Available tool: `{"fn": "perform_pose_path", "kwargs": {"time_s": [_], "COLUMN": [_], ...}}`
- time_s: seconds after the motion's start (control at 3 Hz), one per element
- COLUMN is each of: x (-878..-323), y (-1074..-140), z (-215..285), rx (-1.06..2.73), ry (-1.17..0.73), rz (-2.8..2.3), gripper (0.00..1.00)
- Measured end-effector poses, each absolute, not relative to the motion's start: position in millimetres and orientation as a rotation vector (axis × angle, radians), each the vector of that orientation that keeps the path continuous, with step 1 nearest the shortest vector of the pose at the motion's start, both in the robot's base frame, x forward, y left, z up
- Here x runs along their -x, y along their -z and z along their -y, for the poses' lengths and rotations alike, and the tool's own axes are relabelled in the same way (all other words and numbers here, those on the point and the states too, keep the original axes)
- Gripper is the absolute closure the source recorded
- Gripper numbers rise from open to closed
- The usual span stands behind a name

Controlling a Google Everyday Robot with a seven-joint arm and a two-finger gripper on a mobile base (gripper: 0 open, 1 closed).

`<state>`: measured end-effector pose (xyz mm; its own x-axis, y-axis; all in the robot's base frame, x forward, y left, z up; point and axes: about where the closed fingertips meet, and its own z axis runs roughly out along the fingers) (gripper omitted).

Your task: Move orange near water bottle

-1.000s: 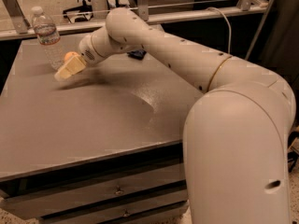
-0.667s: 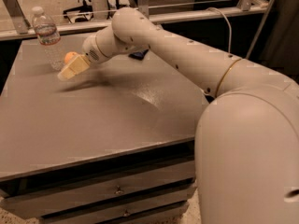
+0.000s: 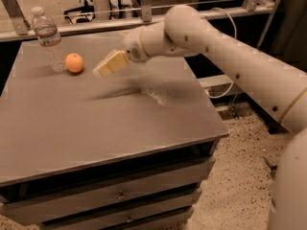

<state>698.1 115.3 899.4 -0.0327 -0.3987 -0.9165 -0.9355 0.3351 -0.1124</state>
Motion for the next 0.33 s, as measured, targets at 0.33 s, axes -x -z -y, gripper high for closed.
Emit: {"fn": "perform_pose_path", "kwargs": {"time_s": [0.33], "x": [-697.0], "y": [-906.7], "z": [-63.6], "rx": [1.185], "ry": [-0.64], "rz": [-1.604], "gripper": [0.0]}}
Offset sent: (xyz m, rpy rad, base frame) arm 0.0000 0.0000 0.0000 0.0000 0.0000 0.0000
